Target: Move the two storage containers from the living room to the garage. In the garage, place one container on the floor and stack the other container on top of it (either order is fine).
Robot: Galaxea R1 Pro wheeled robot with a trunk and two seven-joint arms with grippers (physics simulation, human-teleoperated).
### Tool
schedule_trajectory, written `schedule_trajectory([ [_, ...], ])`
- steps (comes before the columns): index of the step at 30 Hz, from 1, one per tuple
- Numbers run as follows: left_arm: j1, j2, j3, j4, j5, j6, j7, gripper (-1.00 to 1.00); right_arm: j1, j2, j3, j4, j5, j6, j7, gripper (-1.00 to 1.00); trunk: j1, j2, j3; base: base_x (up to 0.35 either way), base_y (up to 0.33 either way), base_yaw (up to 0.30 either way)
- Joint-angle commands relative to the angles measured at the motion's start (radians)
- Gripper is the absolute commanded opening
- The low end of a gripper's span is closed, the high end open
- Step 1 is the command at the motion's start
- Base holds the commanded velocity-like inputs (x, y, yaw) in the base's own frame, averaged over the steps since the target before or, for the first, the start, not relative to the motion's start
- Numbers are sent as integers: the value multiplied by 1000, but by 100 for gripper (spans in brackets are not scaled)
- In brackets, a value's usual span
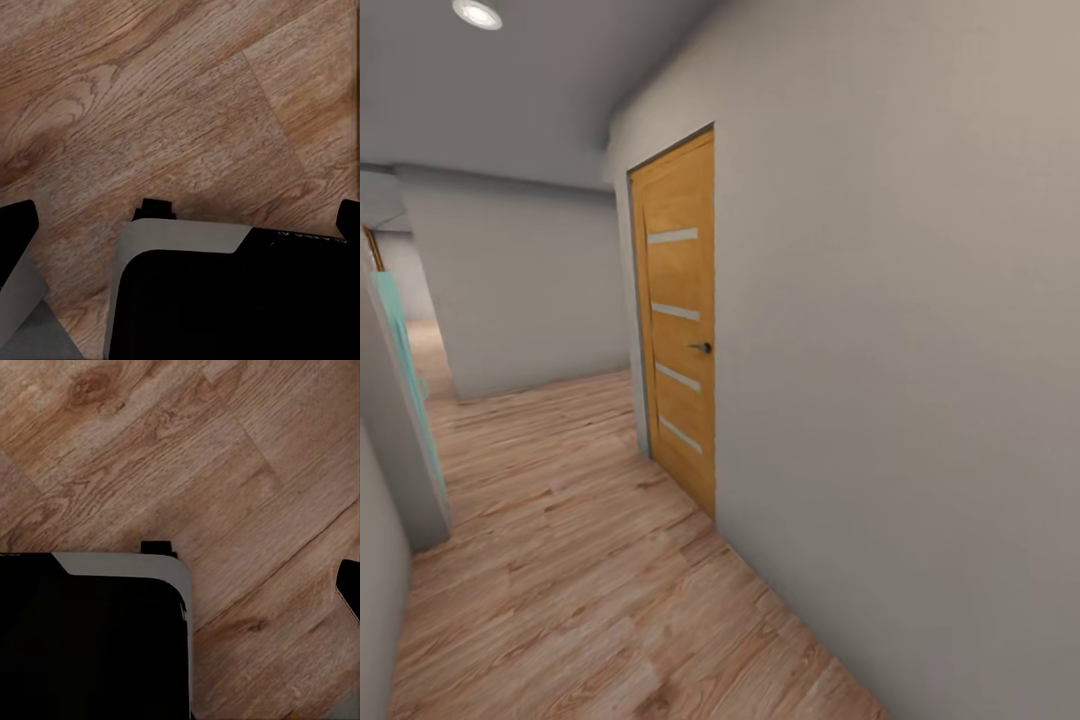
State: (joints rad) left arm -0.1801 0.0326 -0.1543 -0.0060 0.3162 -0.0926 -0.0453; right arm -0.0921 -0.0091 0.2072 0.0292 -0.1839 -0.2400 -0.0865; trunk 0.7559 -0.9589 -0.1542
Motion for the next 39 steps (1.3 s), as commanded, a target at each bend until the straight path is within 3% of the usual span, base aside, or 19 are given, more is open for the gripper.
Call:
schedule_trajectory([
  [1,-1,0,-8,1,11,-3,-4,100,-1,1,9,3,-9,-5,0,100,1,-1,-1,310,-85,1],
  [8,-1,0,-8,2,12,-1,-4,100,-1,1,9,3,-8,-4,-1,100,1,-1,-1,310,-86,85],
  [39,-1,1,-8,2,14,-2,-4,100,-1,-3,8,3,-8,-6,-1,100,1,-1,-1,311,-92,266],
])
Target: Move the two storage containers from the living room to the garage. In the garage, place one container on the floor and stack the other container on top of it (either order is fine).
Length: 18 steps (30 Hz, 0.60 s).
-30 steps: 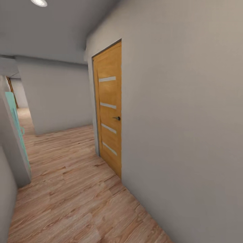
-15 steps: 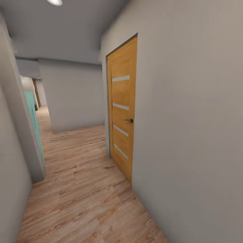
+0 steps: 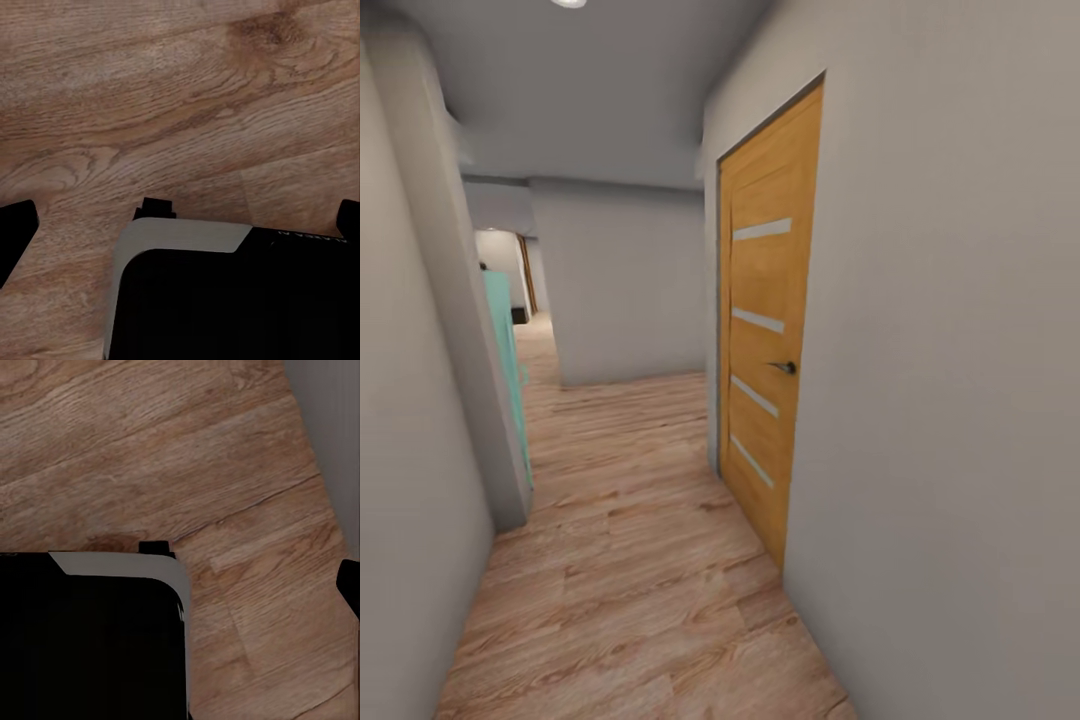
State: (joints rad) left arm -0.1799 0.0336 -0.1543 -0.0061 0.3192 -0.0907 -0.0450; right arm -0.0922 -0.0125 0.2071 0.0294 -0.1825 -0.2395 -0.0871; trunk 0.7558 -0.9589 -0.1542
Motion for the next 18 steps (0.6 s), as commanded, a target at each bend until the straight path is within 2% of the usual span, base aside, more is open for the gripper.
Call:
schedule_trajectory([
  [1,-1,0,-8,2,11,-4,-4,100,-1,1,9,3,-9,-6,0,100,1,-1,-1,311,-92,268],
  [18,-1,-1,-10,3,11,-2,-4,100,-1,1,8,3,-9,-7,0,100,1,-1,-1,311,-92,268],
])
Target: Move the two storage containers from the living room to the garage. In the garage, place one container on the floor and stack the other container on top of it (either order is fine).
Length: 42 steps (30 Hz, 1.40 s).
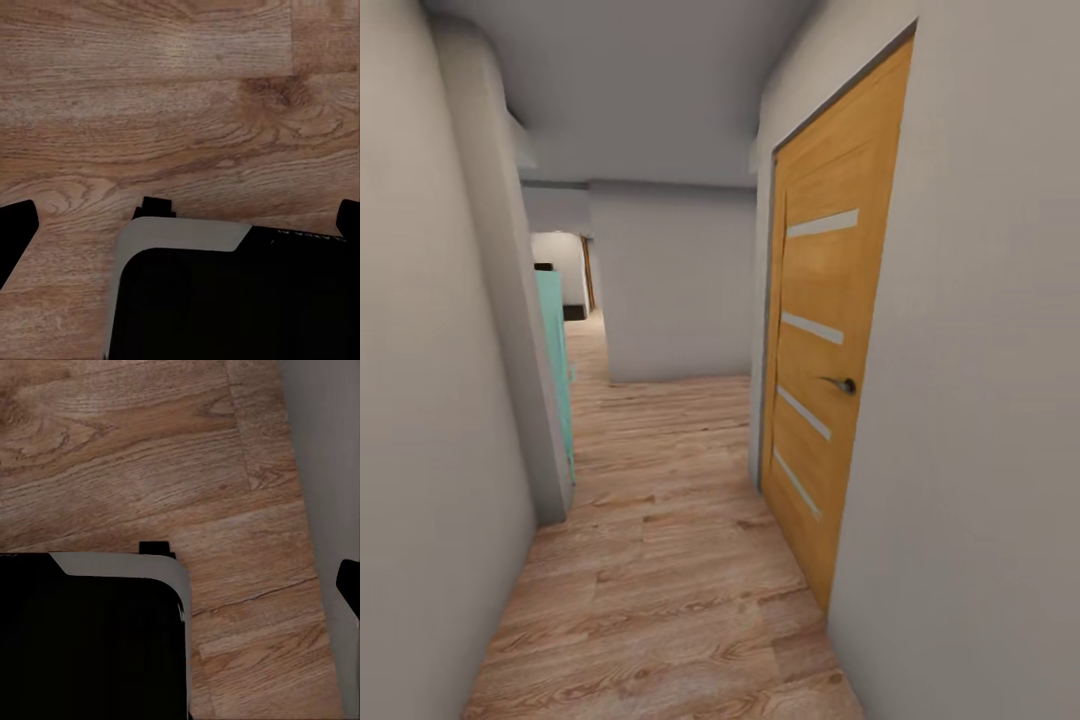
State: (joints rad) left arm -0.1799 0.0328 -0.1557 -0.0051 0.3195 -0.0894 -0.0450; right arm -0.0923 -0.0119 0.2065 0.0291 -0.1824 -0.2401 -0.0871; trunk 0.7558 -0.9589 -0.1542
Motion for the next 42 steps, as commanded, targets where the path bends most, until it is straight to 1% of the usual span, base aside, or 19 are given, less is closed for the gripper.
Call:
schedule_trajectory([
  [1,-1,0,-8,2,10,-3,-4,100,-1,0,8,3,-9,-6,0,100,1,-1,-1,311,-92,268],
  [19,-1,1,-8,2,12,-1,-4,100,-1,0,8,4,-9,-5,0,100,1,-1,-1,311,-92,258],
  [26,-1,1,-8,2,10,-1,-4,100,-1,-2,9,3,-10,-6,0,100,1,-1,-1,311,-79,38],
  [36,-1,1,-8,2,13,-1,-4,100,-1,-4,10,3,-3,-3,0,100,1,-1,-1,318,-6,1],
  [42,-1,1,-8,2,12,-1,-4,100,-1,-3,10,3,-6,-6,0,100,1,-1,-1,320,0,0],
])
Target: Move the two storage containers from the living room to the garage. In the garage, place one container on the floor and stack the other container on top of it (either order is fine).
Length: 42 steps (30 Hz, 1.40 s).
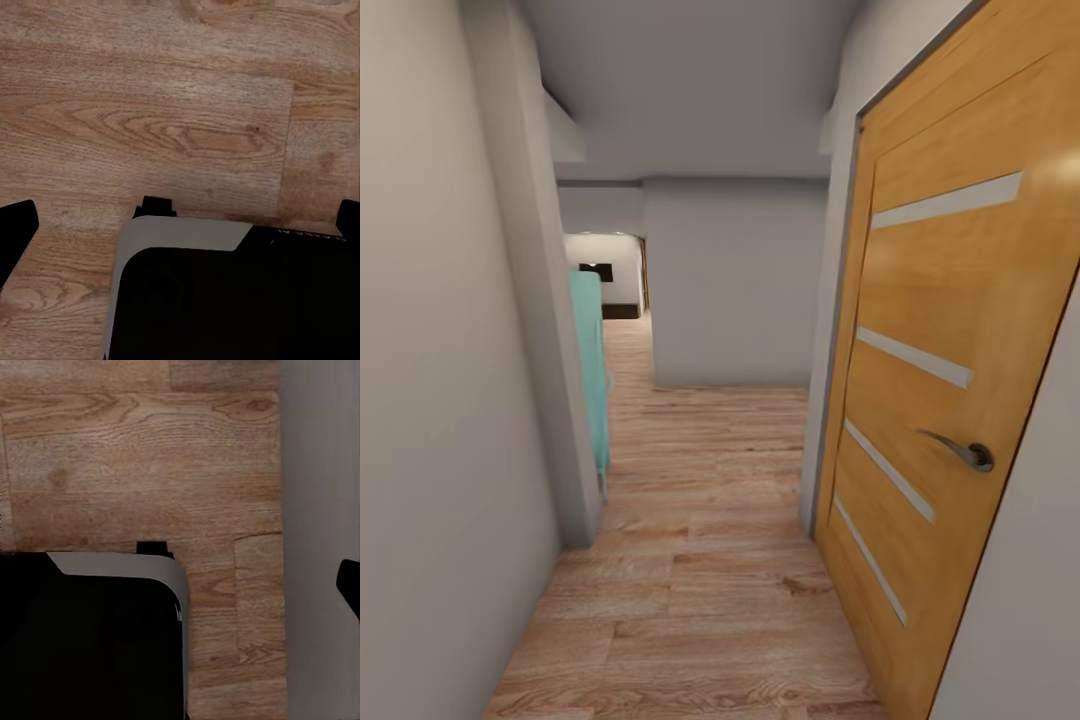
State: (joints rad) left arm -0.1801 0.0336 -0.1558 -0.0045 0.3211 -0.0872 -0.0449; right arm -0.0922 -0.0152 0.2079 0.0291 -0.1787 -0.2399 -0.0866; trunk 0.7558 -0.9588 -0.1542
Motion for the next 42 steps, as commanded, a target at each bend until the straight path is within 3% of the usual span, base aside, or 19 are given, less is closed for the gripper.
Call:
schedule_trajectory([
  [1,-1,0,-8,1,11,-3,-4,100,-1,1,8,3,-12,-7,-1,100,1,-1,-1,320,0,0],
  [15,-1,0,-8,1,9,-3,-4,100,-1,2,8,3,-13,-7,-1,100,1,-1,-1,320,0,137],
  [42,-1,0,-8,1,9,-3,-4,100,-1,0,8,3,-7,-6,0,100,1,-1,-1,320,0,4],
])
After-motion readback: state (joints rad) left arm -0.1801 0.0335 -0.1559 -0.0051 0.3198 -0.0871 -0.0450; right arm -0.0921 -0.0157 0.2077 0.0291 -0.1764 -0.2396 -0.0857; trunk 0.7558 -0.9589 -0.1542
